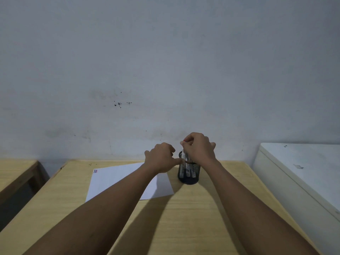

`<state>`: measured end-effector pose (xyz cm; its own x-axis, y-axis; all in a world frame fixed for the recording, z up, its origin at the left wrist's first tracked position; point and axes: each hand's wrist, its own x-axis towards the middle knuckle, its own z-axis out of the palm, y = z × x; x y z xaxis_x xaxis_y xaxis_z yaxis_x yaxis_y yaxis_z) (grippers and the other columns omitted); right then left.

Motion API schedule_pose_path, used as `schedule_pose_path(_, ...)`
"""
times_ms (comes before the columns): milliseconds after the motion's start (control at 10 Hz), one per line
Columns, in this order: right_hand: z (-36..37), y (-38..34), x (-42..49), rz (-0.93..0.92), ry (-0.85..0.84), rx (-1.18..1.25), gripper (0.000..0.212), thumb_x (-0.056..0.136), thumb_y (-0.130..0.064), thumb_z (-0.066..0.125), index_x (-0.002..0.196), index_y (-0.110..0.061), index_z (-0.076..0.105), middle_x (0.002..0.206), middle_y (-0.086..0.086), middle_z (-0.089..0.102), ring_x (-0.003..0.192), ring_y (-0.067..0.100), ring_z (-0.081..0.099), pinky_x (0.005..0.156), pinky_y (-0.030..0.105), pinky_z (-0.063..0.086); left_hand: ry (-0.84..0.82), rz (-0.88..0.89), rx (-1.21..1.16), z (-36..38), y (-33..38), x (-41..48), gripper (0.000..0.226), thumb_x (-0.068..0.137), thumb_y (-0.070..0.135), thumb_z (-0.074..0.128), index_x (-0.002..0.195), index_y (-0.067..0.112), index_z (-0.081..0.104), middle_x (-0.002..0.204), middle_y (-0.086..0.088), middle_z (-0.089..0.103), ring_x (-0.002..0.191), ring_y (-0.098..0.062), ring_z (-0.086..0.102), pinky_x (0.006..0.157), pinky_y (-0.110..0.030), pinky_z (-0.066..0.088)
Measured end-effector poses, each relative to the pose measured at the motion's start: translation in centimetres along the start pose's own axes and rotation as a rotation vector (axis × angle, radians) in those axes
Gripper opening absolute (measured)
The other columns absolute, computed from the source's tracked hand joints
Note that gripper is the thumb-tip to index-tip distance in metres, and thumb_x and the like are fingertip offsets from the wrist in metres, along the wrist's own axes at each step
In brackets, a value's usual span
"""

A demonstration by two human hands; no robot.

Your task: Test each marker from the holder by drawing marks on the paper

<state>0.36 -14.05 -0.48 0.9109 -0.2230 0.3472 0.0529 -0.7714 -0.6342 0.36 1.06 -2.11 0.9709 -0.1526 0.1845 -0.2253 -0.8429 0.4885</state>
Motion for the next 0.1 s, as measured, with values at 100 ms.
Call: schedule_pose_path(100, 0.23, -1.72, -0.93, -0.043, -0.023, 0.02, 0.019, 0.097, -0.042, 0.063, 0.104, -0.026, 0.07, 0.085, -0.014, 0.067, 0.104, 0.023, 0.063, 0.085, 0.036, 0.025, 0.065, 0.007, 0.082, -2.67, -1.08, -1.19, 0.06, 0.081, 0.066, 0.063, 0.125, 0.025, 0.063, 0.116, 0.008, 0.07, 0.112, -0.019, 0.062, 0.095, -0.046, 0.038)
